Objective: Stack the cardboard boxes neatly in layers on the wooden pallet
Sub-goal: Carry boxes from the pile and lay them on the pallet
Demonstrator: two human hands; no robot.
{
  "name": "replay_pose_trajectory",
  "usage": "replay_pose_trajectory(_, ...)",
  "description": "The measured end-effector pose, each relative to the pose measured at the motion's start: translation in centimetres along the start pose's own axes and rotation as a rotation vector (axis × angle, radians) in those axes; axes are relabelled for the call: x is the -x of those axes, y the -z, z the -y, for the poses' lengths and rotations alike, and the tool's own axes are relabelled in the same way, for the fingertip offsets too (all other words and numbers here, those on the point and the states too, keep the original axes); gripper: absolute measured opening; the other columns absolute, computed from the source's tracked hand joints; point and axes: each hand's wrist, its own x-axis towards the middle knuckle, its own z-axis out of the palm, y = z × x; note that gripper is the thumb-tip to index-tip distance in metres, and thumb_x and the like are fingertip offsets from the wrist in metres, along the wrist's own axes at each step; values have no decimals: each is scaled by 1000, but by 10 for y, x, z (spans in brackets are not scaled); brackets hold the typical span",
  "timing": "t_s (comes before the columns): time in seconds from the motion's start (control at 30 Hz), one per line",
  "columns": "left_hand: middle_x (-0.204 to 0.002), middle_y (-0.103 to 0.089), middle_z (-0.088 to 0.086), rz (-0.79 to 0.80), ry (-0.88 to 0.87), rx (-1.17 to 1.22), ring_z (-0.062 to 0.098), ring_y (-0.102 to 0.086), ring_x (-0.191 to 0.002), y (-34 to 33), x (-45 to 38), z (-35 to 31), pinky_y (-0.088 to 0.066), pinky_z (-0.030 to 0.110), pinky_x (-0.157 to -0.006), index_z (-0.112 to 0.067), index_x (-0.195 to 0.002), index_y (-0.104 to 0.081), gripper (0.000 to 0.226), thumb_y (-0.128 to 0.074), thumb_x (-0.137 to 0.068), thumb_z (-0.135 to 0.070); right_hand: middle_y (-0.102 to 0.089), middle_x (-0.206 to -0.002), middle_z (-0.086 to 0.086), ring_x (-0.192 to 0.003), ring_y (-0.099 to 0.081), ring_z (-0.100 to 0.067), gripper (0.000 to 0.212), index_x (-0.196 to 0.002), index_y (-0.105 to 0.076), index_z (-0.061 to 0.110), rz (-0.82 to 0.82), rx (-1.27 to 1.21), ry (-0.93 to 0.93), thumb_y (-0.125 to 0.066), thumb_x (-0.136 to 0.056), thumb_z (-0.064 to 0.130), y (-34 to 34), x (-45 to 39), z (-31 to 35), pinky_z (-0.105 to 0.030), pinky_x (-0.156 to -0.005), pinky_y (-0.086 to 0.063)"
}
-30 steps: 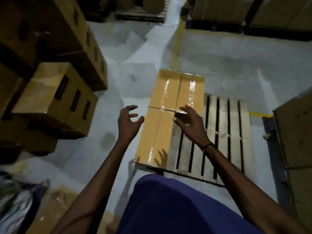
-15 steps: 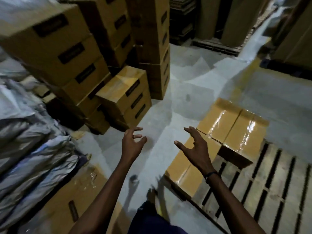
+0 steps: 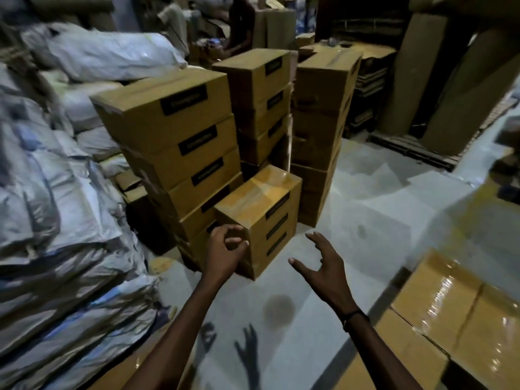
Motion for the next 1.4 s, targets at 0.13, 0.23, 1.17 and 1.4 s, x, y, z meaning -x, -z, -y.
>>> replay_pose_trajectory(0.13,-129,-55,-2,-3,-18,-7,5,-65,-105,40,-71,2,-54,10,-65,-26,-113,-67,26,-76,-91,-13,-37,-162,8,-145,-41,-19,81,-148,-47,38,-17,12,1,-79,-78,63,-35,-64,25,-57,-111,-45)
replay_pose_trajectory(0.23,-130,-52,-4,20,-16,-18,8,-63,-109,54,-119,4,-56,12,-63,-27,-115,-66,27,-75,-92,-16,-36,-162,7,-145,-41,-19,82,-148,-46,40,-25,33,3,-78,-77,66,-51,-102,30,-57,-111,-45)
replay_pose_trajectory(1.17,-130,-64,-4,180,-277,-583,15,-64,-116,336,-633,-84,-57,43,-96,-26,-126,-66,50,-86,-82,-36,-30,-165,-6,-149,-33,-27,97,-158,-30,23,190,148,269,-71,-82,68,-241,-583,246,-53,-118,-38)
replay_pose_trajectory(1.4,-154,-41,-15,466,-217,-773,18,-43,-140,393,-786,-37,-43,41,-105,-55,-129,-58,65,-83,-70,-67,-20,-169,-4,-153,-24,-27,100,-161,-25,29,145,200,215,-69,-81,71,-323,-653,281,-49,-121,-31)
